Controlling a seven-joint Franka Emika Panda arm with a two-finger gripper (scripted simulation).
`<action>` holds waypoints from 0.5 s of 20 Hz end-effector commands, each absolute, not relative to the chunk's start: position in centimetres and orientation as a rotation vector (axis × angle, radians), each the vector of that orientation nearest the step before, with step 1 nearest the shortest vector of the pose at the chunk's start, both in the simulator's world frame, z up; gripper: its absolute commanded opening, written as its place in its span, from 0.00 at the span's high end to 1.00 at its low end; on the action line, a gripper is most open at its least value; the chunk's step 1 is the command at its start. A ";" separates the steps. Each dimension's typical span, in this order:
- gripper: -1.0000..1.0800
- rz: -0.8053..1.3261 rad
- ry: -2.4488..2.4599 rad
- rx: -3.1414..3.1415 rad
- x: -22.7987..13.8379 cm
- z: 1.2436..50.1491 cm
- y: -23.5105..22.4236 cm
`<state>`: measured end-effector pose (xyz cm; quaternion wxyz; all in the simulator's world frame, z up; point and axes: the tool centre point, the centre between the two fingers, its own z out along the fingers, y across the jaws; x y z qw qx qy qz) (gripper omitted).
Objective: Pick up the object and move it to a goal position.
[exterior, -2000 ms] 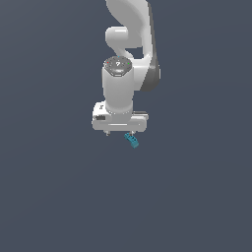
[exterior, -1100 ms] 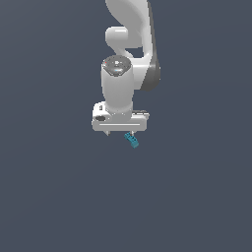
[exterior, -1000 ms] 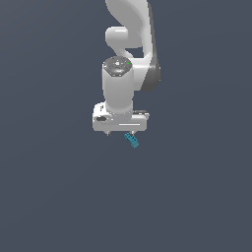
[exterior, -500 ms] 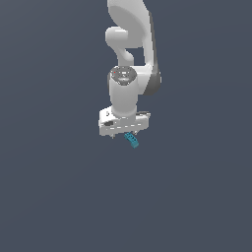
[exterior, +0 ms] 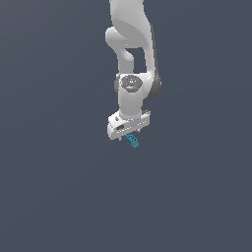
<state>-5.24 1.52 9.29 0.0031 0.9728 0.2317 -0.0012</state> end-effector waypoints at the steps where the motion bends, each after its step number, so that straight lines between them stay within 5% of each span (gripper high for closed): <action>1: 0.04 -0.002 0.808 3.031 -5.9 8.5 2.0; 10: 0.04 0.000 0.940 2.997 -7.1 7.2 2.8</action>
